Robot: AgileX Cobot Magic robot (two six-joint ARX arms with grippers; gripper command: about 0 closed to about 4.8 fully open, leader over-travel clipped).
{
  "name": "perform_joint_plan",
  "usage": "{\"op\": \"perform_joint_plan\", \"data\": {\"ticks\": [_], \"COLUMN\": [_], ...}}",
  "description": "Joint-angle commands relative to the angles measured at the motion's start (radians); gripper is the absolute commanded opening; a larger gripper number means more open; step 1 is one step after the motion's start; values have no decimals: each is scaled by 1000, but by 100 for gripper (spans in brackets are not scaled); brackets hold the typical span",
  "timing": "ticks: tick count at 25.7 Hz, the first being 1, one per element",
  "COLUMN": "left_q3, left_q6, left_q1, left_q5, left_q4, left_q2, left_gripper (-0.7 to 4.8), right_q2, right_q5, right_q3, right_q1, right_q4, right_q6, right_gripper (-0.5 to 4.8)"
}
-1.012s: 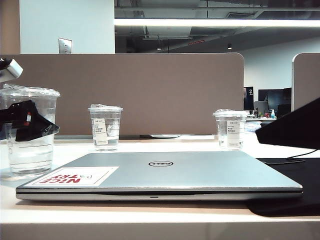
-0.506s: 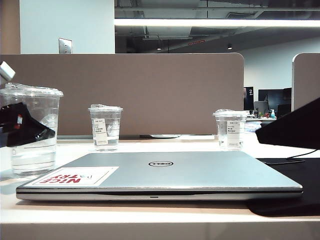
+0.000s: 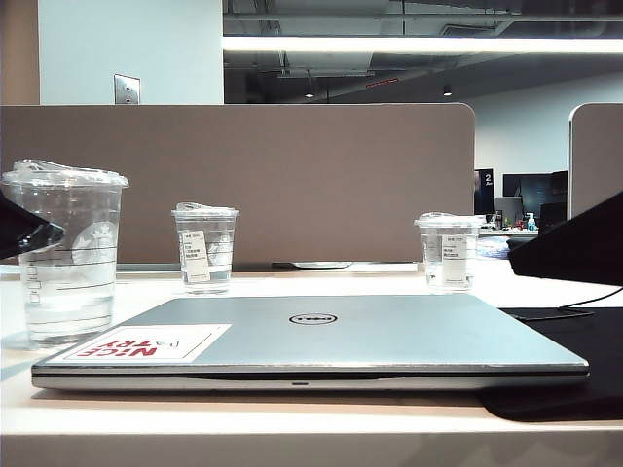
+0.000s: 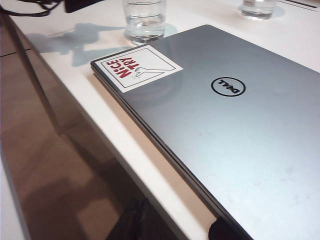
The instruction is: Pick up the coffee cup on the middle and place it on the left side of the laptop.
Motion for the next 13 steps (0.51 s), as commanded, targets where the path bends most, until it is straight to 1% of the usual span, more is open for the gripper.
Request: {"op": "perform_joint_plan", "data": {"ticks": [1, 3, 5, 6, 7, 9, 10, 11, 13], "left_q3": [0, 0, 0, 0, 0, 0, 0, 0, 0], "left_q6": [-30, -74, -92, -92, -92, -95, -107, -121, -156], "left_q1": [2, 2, 2, 2, 2, 2, 2, 2, 2], "left_q5": [-13, -13, -6, 5, 16, 29, 34, 34, 19], "left_q4": [-4, 13, 13, 14, 11, 8, 6, 6, 6], "left_q2": [-29, -47, -64, -69, -75, -87, -96, -103, -122], "left_gripper": [479, 479, 479, 418, 321, 167, 62, -13, -5], "right_q2": [-3, -11, -26, -31, -36, -51, -60, -66, -82], "right_q5": [-2, -1, -1, -1, -1, -1, -1, -1, -1], "right_q3": [-4, -4, -4, -4, -4, -4, -4, -4, -4], "right_q1": [-16, -47, -97, -116, -134, -172, -192, -207, -237], "right_q4": [17, 17, 18, 18, 18, 18, 17, 18, 18], "right_q6": [0, 0, 0, 0, 0, 0, 0, 0, 0], "right_gripper": [-5, -5, -5, -5, -5, -5, -5, -5, -5]}}
